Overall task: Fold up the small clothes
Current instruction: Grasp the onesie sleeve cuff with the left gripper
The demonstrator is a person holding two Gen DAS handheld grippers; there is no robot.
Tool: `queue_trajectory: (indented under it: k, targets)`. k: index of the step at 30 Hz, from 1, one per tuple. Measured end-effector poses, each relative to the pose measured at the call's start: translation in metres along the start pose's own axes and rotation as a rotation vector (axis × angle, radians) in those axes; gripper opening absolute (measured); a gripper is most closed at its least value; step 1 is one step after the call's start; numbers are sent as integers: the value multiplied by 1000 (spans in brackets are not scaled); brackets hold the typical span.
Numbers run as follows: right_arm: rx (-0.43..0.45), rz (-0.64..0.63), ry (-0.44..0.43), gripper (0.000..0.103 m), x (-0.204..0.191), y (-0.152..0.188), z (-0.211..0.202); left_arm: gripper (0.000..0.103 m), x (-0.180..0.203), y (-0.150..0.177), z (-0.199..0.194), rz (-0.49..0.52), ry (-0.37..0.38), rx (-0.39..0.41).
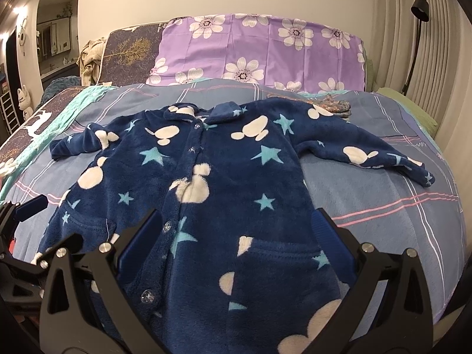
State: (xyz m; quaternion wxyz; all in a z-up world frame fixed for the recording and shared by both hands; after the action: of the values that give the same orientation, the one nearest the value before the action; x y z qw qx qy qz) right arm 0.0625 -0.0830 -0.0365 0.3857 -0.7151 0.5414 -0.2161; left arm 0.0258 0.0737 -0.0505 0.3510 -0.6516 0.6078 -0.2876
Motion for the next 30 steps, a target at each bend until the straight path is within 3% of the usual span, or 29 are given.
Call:
queue_trajectory:
  k: [5, 11, 15, 18, 25, 30]
  targets:
    - [-22, 5, -6, 101, 3, 1, 8, 102, -33, -5, 8, -103, -29, -11]
    - [-45, -8, 9, 101, 8, 4, 16, 102, -114, -9, 34, -358, -72, -70]
    - [-63, -1, 23, 101, 14, 5, 23, 91, -172, -6, 60, -516, -114, -122]
    - [-78, -6, 47, 101, 21, 6, 29, 83, -202, -7, 76, -572, -146, -150]
    - [-114, 55, 103, 101, 47, 7, 43, 81, -260, -35, 117, -606, -238, -168]
    - [-131, 61, 132, 101, 56, 8, 51, 81, -326, -37, 168, -758, -280, -227]
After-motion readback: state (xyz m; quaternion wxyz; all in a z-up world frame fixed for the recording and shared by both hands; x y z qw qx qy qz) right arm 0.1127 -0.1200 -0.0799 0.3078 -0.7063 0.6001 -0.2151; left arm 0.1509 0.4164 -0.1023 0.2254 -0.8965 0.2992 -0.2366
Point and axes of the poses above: each gripper's, at about its wrist camera, not at the fingertips, and z roughly the way its jaws point, x to its right, y to its underside, the point moved 3 cm from there along z, roughly the way its jaws point, and after that the axes turned 13 degrees about -y, right-handed, at the moved point
